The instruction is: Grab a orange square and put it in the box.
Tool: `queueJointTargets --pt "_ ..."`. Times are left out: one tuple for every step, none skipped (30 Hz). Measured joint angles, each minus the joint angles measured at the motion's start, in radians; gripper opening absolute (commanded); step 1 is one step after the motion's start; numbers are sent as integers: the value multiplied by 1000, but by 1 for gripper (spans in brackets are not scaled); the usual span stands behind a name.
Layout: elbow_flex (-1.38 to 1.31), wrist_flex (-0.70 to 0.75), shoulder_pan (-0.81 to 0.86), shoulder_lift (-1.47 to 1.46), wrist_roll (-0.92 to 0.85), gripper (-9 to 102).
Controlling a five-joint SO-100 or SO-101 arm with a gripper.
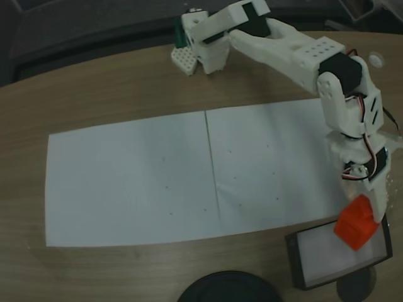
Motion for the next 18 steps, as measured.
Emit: queueJointTargets --pt "0 0 0 0 6 28" --pt "0 0 0 0 18 31" --pt "0 0 0 -2 35 34" --pt "0 0 3 -2 49 34" --pt "0 0 8 -2 55 34" --pt "0 6 14 -2 58 33" --pt "0 11 20 -2 60 33" --pt "0 18 25 -2 63 32" --pt "0 25 29 -2 63 31" --pt "-3 35 32 -2 63 30" --pt "-12 49 37 -2 63 28" --pt "-26 71 43 -2 63 25" --pt "-43 95 51 -2 63 22" --pt "-61 123 60 -2 63 19" --pt "-81 155 74 0 63 14" --pt "-104 192 89 0 63 10" --pt "-124 233 107 9 63 6" --pt "-147 275 129 23 63 2"
